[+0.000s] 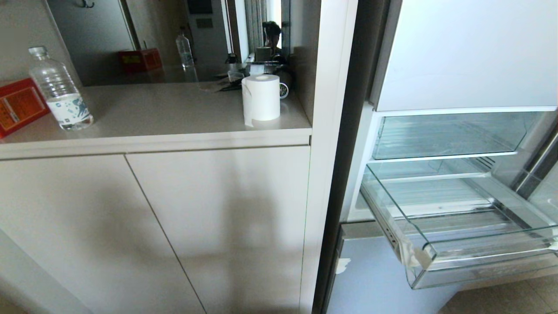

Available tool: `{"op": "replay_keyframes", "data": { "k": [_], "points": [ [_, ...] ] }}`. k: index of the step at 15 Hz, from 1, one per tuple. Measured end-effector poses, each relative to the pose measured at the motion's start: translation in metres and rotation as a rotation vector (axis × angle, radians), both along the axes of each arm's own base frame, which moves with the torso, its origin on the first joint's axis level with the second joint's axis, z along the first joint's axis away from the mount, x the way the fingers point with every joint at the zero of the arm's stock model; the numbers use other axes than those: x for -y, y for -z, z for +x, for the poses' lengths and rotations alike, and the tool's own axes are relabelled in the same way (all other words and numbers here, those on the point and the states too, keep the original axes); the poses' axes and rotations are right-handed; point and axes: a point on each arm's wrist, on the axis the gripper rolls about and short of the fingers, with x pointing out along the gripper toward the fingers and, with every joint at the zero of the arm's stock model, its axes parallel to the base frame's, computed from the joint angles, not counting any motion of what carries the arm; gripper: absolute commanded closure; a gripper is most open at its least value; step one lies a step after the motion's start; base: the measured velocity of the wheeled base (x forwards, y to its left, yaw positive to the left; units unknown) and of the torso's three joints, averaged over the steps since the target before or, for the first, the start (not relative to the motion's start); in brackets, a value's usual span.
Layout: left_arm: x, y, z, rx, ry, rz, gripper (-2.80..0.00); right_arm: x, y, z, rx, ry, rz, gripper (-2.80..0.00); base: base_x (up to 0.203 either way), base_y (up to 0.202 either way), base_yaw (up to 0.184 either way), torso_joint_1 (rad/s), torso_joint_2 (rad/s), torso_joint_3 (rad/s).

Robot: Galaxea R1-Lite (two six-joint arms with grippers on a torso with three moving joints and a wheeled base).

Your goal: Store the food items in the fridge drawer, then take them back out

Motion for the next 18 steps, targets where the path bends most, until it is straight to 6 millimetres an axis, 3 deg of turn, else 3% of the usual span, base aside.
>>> {"op": "replay_keyframes", "data": {
  "k": [4, 18],
  "points": [
    [0.0000, 0.0000, 0.0000, 0.000, -0.001, 0.000, 0.00, 0.0001, 0.0006, -0.0006, 0.005, 0.005, 0.032, 0.00, -0.001, 0.000, -0.019, 0.001, 0.00, 0.001],
    [0.0000, 0.0000, 0.0000, 0.000, 0.000, 0.000, 0.00, 0.0007, 0.0005, -0.0007, 0.007, 0.034, 0.097, 0.00, 0.001, 0.008, -0.168, 0.001, 0.00, 0.002]
  ]
}}
